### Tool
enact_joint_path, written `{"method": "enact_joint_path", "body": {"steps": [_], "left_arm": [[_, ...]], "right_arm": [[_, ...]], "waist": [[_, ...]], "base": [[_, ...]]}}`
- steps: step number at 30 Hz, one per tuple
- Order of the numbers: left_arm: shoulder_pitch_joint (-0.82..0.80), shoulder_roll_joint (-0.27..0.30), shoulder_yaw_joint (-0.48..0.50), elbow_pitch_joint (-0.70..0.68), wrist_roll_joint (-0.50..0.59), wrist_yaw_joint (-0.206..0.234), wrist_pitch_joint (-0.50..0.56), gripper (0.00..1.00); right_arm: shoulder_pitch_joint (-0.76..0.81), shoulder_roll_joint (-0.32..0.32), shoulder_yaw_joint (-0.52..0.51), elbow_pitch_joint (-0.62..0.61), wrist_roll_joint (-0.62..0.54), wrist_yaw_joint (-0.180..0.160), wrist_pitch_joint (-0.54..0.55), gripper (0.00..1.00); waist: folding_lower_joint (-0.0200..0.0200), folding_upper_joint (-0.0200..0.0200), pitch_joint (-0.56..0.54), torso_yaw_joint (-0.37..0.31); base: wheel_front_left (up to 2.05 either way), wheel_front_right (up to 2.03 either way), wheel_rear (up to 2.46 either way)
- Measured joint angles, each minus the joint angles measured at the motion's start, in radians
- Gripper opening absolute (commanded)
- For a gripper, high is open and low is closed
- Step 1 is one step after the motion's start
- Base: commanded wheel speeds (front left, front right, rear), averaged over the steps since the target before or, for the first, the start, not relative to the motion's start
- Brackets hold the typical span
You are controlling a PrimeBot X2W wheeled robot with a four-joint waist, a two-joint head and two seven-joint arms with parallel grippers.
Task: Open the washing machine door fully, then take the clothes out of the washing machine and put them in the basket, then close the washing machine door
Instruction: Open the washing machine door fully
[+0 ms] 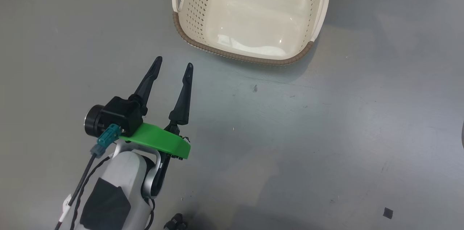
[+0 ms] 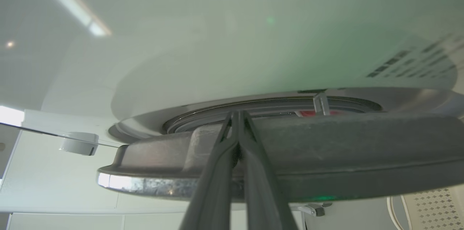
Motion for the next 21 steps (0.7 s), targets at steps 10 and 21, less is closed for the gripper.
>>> {"method": "enact_joint_path", "body": {"steps": [10,21], "left_arm": [[0.0,0.0,-0.005,0.006,0.0,0.007,0.0,1.0],[0.0,0.0,-0.009,0.005,0.0,0.009,0.0,1.0]], "right_arm": [[-0.021,-0.014,-0.013,0.102,0.003,0.0,0.044,0.0],[-0.048,-0.032,-0.009,0.163,-0.037,-0.009,0.046,0.0]], "waist": [[0.0,0.0,0.002,-0.002],[0.0,0.0,0.005,0.0]], "base": [[0.0,0.0,0.0],[0.0,0.0,0.0]]}}
